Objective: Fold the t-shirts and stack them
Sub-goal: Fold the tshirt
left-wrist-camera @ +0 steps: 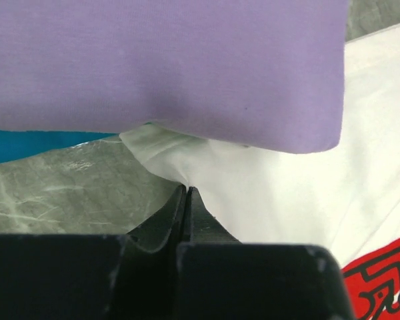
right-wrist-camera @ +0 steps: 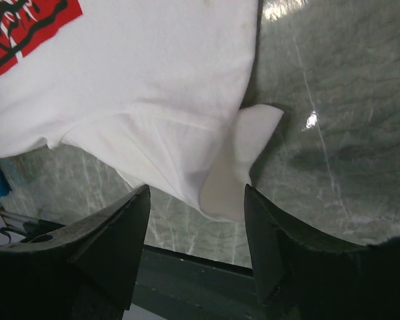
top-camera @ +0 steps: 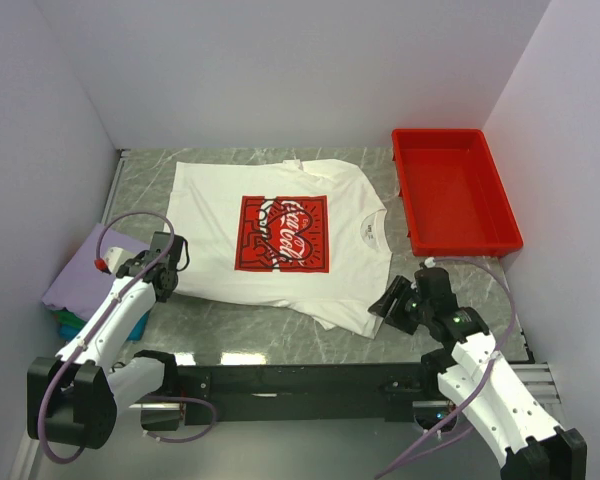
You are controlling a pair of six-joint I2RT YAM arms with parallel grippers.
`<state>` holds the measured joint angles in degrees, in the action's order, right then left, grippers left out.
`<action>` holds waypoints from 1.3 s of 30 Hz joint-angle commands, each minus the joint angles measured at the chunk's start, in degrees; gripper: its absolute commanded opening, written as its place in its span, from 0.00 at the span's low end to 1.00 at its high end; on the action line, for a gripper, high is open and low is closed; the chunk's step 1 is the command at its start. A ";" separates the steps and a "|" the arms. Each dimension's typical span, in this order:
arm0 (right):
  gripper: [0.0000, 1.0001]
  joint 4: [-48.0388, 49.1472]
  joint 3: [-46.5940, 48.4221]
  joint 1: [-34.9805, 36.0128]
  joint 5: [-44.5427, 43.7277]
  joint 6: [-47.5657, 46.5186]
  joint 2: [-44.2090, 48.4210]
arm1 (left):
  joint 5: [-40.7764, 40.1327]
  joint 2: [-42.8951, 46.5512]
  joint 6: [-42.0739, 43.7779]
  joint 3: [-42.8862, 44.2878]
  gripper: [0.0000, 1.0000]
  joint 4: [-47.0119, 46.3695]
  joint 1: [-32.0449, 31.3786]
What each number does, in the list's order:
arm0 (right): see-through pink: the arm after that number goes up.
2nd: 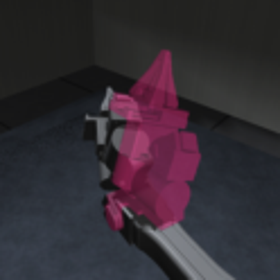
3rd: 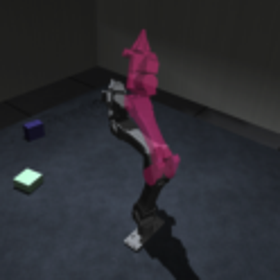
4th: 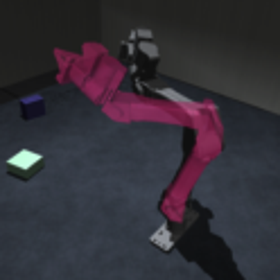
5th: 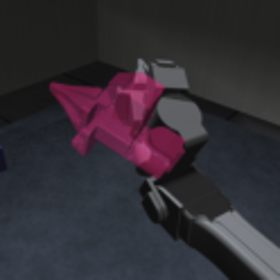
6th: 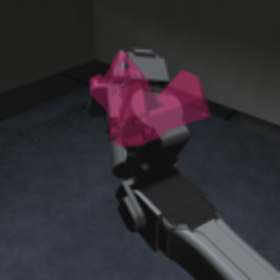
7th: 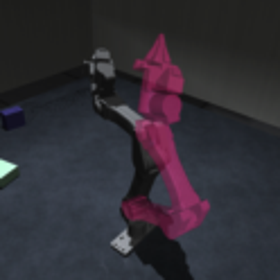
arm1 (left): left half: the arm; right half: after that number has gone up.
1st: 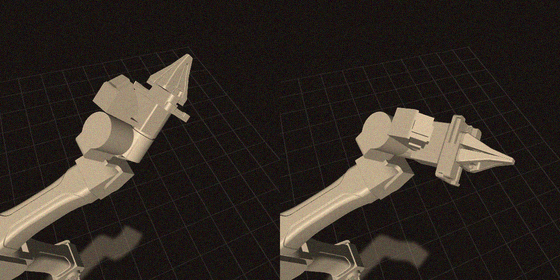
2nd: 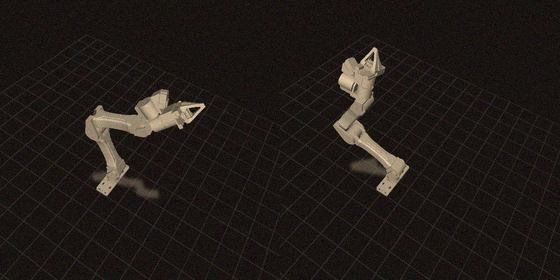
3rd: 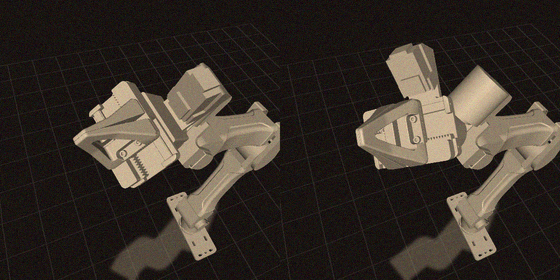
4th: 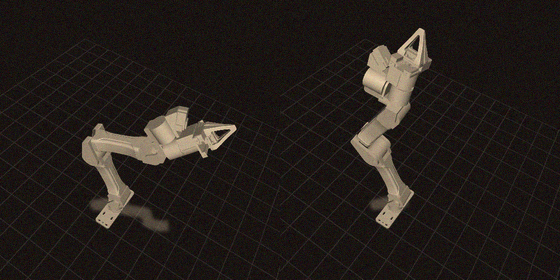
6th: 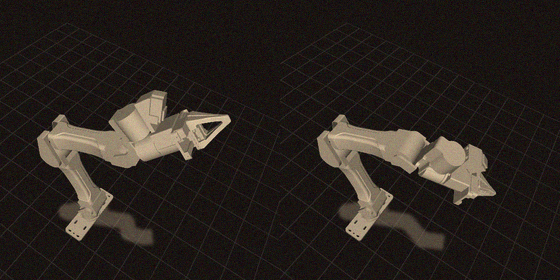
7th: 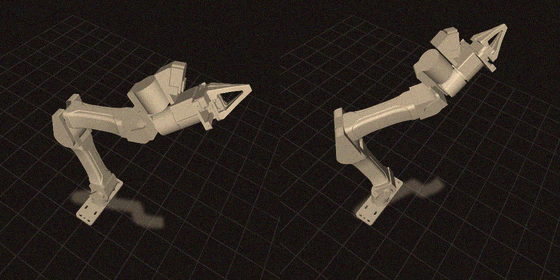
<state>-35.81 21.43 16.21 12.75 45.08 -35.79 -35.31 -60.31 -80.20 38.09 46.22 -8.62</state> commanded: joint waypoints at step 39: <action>0.00 1.97 11.34 7.01 -10.82 0.81 -2.33 | 1.30 -4.53 6.03 4.09 0.01 -7.11 -0.08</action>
<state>-34.04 27.66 24.69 5.17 48.75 -34.65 -32.47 -61.95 -75.26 37.52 40.10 -8.62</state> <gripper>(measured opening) 0.010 0.014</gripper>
